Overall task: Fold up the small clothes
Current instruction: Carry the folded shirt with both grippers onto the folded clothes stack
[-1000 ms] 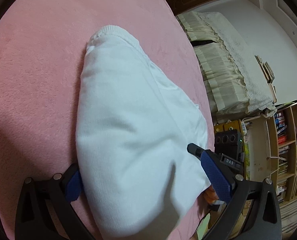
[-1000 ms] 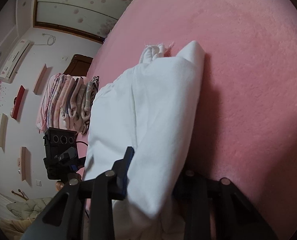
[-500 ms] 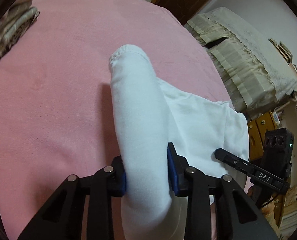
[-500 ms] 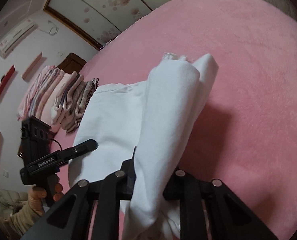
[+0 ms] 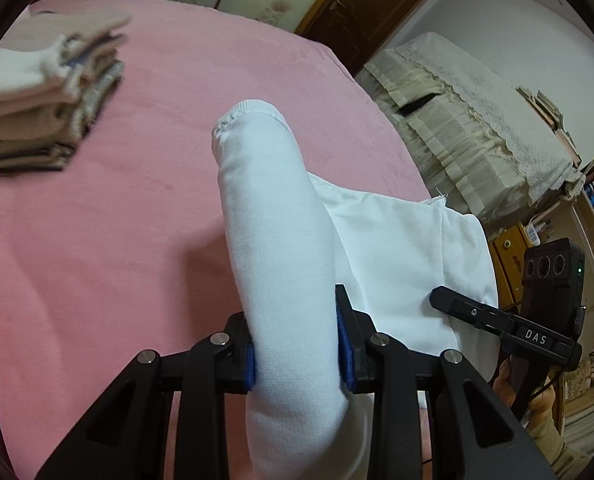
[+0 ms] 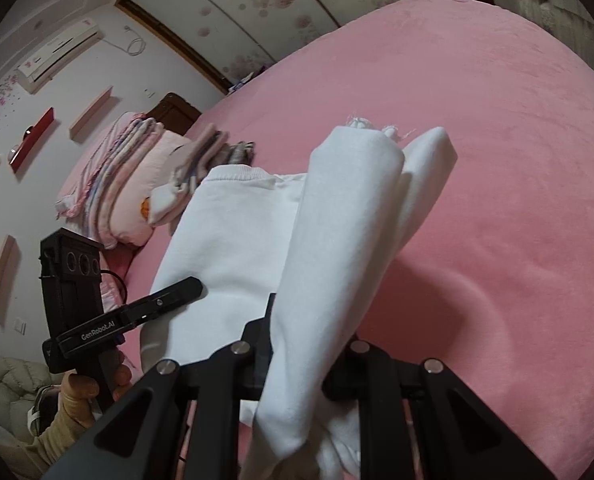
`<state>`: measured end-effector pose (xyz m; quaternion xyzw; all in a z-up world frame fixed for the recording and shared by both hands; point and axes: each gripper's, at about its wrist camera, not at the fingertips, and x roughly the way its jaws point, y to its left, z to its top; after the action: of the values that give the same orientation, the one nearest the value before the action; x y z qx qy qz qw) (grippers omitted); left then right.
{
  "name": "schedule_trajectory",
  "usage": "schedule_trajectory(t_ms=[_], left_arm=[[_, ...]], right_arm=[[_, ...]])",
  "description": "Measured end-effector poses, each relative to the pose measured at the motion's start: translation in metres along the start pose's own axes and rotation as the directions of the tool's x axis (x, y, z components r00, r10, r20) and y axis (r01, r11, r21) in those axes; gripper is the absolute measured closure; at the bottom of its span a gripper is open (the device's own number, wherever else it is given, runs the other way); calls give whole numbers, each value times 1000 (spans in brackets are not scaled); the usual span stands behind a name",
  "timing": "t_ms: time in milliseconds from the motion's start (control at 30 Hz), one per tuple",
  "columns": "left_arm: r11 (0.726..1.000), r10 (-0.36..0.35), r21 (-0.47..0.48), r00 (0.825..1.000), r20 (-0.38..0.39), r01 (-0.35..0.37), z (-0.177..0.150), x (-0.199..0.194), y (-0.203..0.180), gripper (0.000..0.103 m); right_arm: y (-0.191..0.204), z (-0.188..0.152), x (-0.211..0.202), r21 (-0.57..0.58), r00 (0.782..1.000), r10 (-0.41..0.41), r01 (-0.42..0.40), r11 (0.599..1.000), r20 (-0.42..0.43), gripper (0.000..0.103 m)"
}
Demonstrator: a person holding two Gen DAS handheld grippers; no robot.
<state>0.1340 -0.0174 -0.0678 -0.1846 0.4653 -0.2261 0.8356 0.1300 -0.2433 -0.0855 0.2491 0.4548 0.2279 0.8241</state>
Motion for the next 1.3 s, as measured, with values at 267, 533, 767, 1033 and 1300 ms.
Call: schedule_trajectory(t_ms=[267,533,767,1033,1300], left_arm=[[992,119,16,985,128,-122,80,-117,67,74],[968,244,3,946,213,-251,208,-182,168,74],[958,285,-43,924,254,-284,291,-160,258,73],[935,347,-137,922,171,-327,295,-80,341,65],[923,378,-196,879,292,-331,278,-65,380,14]], right_arm=[[127,63,56,-103,991,133,-133,986,-3,87],[248,163,167,-146,974,227,-223,964,15,87],[279,214,262,-102,967,247,-240,965,57,87],[234,226,359,50,979,206,-206,977,15,87],[197,213,373,4,990,139,-139,990,11,76]])
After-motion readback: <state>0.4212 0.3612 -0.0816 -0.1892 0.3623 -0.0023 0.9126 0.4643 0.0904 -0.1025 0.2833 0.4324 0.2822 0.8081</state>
